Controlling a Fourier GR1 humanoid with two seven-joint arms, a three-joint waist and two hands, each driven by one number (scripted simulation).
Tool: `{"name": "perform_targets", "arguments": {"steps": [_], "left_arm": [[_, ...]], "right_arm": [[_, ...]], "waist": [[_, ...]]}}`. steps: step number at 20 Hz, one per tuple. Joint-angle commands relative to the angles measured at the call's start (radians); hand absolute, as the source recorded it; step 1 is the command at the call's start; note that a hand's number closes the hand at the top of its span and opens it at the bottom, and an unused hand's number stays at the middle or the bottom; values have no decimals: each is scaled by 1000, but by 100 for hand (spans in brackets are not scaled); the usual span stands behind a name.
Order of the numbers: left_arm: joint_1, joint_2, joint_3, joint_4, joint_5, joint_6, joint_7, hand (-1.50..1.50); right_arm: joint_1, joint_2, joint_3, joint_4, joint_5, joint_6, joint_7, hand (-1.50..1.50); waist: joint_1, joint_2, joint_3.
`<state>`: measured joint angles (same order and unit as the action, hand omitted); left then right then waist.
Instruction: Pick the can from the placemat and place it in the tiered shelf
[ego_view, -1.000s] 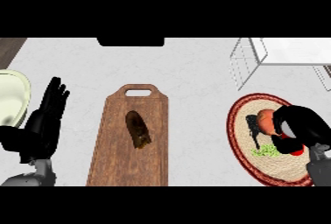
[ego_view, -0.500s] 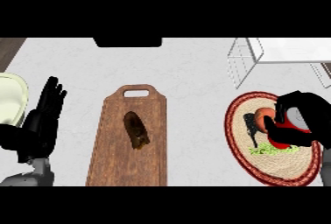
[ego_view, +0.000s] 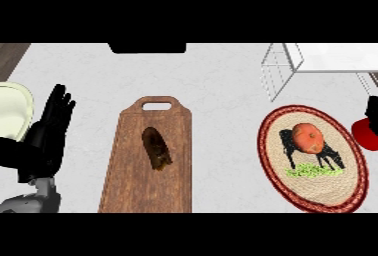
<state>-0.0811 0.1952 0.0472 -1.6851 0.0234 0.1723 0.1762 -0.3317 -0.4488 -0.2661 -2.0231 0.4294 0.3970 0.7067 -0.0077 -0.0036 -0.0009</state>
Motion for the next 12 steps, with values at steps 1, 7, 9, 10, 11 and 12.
{"name": "perform_targets", "arguments": {"steps": [1, 7, 9, 10, 11, 12], "left_arm": [[31, -29, -18, -16, -13, -2, -39, 0], [-10, -29, -3, -15, -33, 8, 9, 0], [12, -23, 3, -6, -25, -14, -28, 0], [-51, -8, 29, 0, -10, -15, 44, 0], [53, -24, 6, -37, -18, -25, -33, 0], [-83, -28, 11, 61, -40, 4, 2, 0]], "right_arm": [[-68, -76, -88, 88, 3, 7, -14, 150], [-190, -119, -111, 268, 26, -53, -69, 150], [-188, -120, -121, 391, 52, -107, -172, 150], [-175, -107, -104, 336, 52, -105, -141, 150], [-225, -144, -130, 440, 68, -129, -183, 150], [-267, -132, -119, 482, 62, -151, -193, 150]], "waist": [[11, 3, 1], [14, 5, 1], [17, 6, 1], [11, 4, 1], [20, 5, 1], [15, 7, 1]]}}
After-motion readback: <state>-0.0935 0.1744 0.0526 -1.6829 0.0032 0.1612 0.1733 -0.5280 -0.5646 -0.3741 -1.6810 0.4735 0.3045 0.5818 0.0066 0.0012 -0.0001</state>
